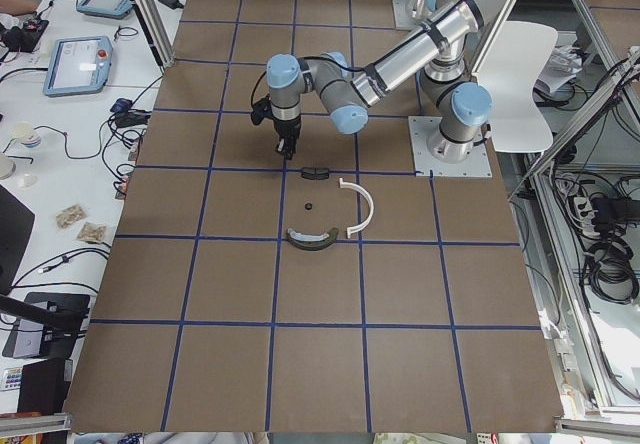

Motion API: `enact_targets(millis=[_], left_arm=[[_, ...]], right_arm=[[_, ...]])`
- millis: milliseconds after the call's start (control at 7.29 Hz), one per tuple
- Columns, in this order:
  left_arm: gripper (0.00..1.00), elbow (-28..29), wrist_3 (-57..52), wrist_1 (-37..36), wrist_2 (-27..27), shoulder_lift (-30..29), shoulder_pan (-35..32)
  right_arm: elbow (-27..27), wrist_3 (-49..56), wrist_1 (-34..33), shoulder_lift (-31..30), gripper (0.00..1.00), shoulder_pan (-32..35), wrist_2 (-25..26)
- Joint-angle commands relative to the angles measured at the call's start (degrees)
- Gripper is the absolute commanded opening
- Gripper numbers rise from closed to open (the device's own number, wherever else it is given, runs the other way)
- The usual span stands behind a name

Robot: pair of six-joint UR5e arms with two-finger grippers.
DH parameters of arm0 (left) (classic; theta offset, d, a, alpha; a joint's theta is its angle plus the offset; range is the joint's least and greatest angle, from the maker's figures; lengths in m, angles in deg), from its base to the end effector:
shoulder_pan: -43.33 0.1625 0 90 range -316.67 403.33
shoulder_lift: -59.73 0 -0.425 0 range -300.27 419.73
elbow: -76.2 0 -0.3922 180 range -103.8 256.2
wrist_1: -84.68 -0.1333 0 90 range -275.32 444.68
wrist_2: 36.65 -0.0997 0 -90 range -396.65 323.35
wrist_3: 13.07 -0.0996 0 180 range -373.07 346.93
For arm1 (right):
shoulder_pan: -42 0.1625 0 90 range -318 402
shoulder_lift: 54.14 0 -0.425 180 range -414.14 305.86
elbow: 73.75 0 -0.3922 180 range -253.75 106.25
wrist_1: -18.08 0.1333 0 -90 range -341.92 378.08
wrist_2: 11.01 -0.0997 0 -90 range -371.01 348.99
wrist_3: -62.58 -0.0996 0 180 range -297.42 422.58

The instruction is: Place bearing gear from tray to pile

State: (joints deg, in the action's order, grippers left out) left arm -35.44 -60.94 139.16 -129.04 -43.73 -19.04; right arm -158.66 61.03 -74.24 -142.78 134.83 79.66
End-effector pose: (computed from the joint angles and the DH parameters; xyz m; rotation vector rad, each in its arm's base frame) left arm 0.1268 -0.5208 0.2515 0.5452 3.0557 0.0306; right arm 0.1572 -0.5040 0.5244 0.0340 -3.1294 0.1660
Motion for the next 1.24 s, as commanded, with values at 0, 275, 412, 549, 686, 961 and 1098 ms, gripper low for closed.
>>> enact_targets(millis=[0, 275, 412, 549, 686, 961, 1098], left_arm=[[0.00, -2.1, -7.0, -7.7, 3.0, -2.8, 8.1], [0.00, -3.5, -7.1, -10.8, 3.0, -5.1, 9.0], [0.00, -4.3, -6.9, -10.7, 3.0, -5.3, 8.8], [0.00, -4.9, -7.1, -10.8, 3.0, -5.4, 9.0], [0.00, -5.0, -7.2, -10.7, 3.0, -5.4, 9.0], [0.00, -7.0, -7.0, -10.8, 2.7, -5.1, 9.6], [0.00, -7.4, -6.9, -11.0, 2.6, -4.7, 10.6]], right_arm=[[2.5, -0.5, 5.7, 0.5, 1.00, -0.4, -0.1], [1.9, -1.6, 5.3, 0.3, 1.00, -0.3, -2.6], [1.9, -1.9, 5.2, 0.2, 1.00, -0.3, -2.6], [1.9, -1.9, 5.2, 0.3, 1.00, -0.2, -2.2], [1.9, -1.7, 5.6, 0.4, 1.00, -0.3, -2.1], [1.9, -1.5, 5.0, 0.3, 1.00, -0.3, -1.7], [1.7, -1.1, 5.0, 0.4, 1.00, -0.3, -1.7]])
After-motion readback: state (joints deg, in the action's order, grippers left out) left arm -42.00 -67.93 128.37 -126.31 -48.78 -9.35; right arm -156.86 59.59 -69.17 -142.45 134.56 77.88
